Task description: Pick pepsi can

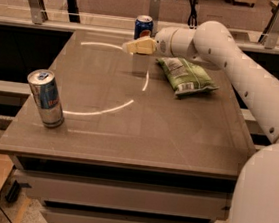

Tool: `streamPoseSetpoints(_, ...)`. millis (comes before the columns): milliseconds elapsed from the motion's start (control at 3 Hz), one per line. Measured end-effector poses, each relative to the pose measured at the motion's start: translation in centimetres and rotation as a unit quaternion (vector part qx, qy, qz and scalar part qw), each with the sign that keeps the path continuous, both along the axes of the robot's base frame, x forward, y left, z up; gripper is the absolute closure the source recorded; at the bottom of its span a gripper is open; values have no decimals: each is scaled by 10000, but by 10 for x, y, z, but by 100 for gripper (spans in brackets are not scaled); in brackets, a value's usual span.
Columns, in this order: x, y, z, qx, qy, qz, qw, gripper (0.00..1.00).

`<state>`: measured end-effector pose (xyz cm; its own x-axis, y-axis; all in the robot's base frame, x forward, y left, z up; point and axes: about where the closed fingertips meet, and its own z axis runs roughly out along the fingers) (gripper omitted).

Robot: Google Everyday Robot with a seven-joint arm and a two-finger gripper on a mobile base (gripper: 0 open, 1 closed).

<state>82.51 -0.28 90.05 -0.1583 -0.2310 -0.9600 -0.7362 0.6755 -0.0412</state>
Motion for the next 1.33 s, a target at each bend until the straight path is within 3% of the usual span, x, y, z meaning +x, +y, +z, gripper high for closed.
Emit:
streamPoseSetpoints(1000, 57, 8, -8, 360, -98, -304, 9988, 0)
streamPoseSetpoints(1333, 68, 6, -5, 518, -209, -322, 9979, 18)
